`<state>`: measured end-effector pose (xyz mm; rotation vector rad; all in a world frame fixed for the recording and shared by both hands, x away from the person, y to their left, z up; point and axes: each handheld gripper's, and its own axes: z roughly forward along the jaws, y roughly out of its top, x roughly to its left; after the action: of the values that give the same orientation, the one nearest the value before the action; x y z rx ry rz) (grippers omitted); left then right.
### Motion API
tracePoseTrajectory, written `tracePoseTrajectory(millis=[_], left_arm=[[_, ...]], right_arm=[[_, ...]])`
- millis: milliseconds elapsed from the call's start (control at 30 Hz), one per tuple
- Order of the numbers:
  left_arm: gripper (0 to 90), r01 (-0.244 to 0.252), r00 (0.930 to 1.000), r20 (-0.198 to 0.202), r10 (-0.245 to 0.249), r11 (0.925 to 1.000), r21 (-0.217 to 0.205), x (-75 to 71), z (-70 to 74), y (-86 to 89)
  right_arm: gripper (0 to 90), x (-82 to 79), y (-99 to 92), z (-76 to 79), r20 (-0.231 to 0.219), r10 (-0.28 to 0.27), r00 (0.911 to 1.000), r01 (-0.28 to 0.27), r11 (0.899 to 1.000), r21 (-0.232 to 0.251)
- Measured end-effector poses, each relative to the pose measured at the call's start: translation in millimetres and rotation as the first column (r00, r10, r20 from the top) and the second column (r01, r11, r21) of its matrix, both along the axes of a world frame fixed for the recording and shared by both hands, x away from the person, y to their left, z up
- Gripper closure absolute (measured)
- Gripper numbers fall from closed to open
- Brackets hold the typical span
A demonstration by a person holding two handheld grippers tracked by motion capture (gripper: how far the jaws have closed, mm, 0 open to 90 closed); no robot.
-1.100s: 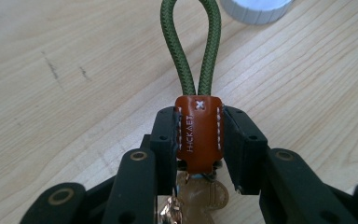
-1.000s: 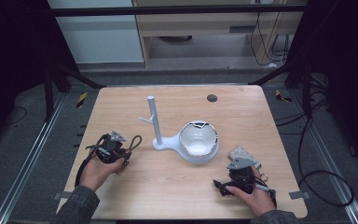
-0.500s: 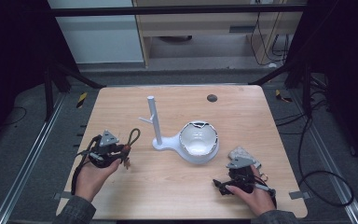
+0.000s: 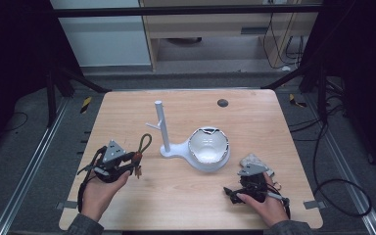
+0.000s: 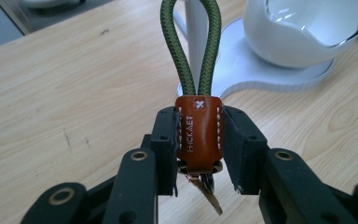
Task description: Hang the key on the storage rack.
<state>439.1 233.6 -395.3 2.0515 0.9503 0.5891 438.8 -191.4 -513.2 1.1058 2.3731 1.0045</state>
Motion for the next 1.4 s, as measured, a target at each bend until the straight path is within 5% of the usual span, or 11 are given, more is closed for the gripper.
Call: tracePoseTrajectory(millis=[500, 1400], left_arm=[[66.4, 0.035, 0.9973, 0.066, -0.032, 0.9987, -0.038, -15.8, 16.7, -13.3], [66.4, 0.078, 0.9917, 0.108, -0.071, 0.9953, -0.058, -20.1, 38.0, -32.0]], right_arm=[[0.2, -0.1, 0.0, 0.0, 0.000, -0.003, 1.0000, 0.003, 1.000, 0.000], [0.2, -0.2, 0.0, 0.0, 0.000, -0.004, 1.0000, 0.004, 1.000, -0.001]])
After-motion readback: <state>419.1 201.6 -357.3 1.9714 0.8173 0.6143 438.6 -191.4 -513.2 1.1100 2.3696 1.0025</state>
